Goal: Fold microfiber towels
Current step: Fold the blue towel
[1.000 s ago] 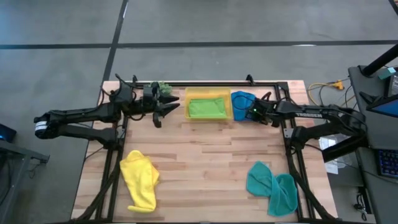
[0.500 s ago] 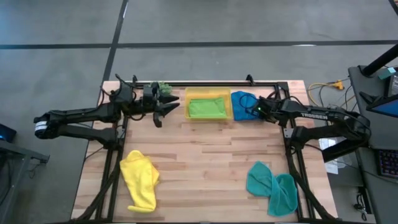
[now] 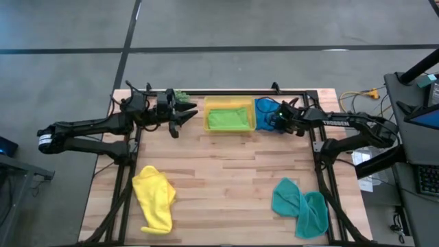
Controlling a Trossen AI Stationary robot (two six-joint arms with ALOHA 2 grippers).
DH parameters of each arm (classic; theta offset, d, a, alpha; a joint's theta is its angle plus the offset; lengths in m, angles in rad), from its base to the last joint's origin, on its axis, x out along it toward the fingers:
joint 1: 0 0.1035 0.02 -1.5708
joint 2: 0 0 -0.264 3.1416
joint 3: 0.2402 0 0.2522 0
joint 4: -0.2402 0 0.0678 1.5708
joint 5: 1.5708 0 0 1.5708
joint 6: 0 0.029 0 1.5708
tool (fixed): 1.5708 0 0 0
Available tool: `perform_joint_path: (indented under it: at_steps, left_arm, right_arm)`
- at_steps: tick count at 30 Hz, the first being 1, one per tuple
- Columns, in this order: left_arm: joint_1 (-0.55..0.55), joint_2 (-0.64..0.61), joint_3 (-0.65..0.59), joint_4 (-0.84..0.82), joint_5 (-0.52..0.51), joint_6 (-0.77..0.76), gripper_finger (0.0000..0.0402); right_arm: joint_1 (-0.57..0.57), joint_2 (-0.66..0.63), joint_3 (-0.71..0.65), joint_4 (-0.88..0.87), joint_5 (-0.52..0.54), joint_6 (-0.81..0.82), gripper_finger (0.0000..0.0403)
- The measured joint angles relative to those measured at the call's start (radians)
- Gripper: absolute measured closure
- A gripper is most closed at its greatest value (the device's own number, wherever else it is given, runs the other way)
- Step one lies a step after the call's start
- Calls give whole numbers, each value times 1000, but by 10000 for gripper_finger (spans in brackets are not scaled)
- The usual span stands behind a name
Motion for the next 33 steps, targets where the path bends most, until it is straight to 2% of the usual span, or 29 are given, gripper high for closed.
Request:
perform_joint_path:
  at_steps: [10,15,19,22,26,28,31,33]
  left_arm:
    - [-1,0,0,-7,34,-3,282]
    - [-1,0,0,-7,34,-10,282]
    - [-1,14,1,-4,40,-114,282]
    - [-1,51,13,-7,105,-207,282]
    - [-12,132,69,-2,241,-287,282]
    - [-25,183,104,1,283,-288,282]
    - [-52,255,164,-5,292,-288,282]
    - [-78,305,216,-4,292,-254,282]
  right_arm:
    - [0,-63,13,111,-132,-169,388]
    - [6,-150,33,107,-166,-207,393]
    - [53,-268,71,98,-200,-351,394]
    - [120,-370,113,91,-234,-495,394]
    - [241,-479,200,67,-238,-616,394]
    - [303,-507,253,39,-253,-621,394]
    - [382,-514,330,28,-307,-586,394]
    - [429,-503,376,26,-302,-559,394]
